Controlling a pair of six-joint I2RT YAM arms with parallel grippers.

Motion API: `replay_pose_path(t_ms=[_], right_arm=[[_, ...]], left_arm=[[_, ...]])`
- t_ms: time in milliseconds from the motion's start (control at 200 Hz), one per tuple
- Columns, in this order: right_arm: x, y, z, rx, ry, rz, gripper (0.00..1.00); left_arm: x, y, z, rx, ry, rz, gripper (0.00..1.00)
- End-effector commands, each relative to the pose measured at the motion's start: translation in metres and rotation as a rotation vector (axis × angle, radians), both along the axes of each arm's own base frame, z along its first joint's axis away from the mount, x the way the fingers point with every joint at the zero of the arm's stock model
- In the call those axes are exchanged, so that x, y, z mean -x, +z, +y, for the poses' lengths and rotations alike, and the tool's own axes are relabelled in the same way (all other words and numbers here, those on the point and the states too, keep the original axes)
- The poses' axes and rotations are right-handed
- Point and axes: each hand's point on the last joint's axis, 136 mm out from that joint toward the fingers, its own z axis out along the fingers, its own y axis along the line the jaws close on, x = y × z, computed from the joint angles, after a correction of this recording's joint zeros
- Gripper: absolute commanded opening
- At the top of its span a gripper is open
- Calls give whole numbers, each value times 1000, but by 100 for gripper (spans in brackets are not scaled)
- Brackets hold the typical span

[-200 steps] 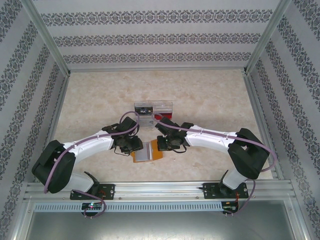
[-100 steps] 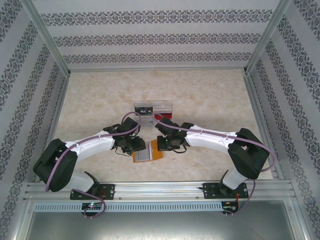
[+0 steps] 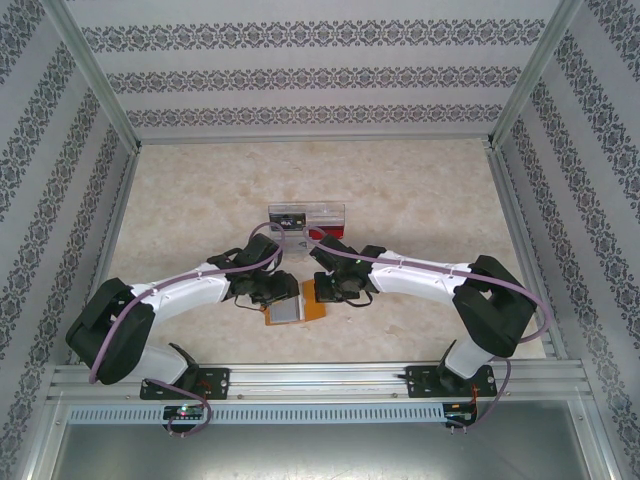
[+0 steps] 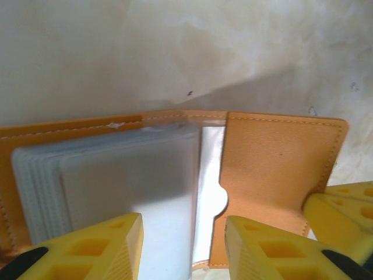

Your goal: Take the credit cards out of the card holder

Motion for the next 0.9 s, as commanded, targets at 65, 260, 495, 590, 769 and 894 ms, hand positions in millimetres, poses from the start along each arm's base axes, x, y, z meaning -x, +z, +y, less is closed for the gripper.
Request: replay_pose_path(t_ms=[65, 260, 495, 590, 769, 894], right_arm=[[5, -7, -1, 15, 2, 18, 5], [5, -8, -1, 16, 3, 18, 5], [5, -9, 1, 17, 5, 23, 5], [5, -10, 2, 16, 6, 26, 5], [5, -9, 1, 16, 6, 27, 5], [5, -10, 1, 19, 6, 29, 5]], left_arm=[[-7, 15, -13, 34, -17, -38, 42], [1, 8, 21, -113, 56, -22, 42], [14, -5, 31, -146, 68, 25, 43], [15, -10, 30, -153, 61, 46, 42], [17, -15, 36, -188, 70, 59, 42], [16, -12, 39, -193, 85, 44, 42]])
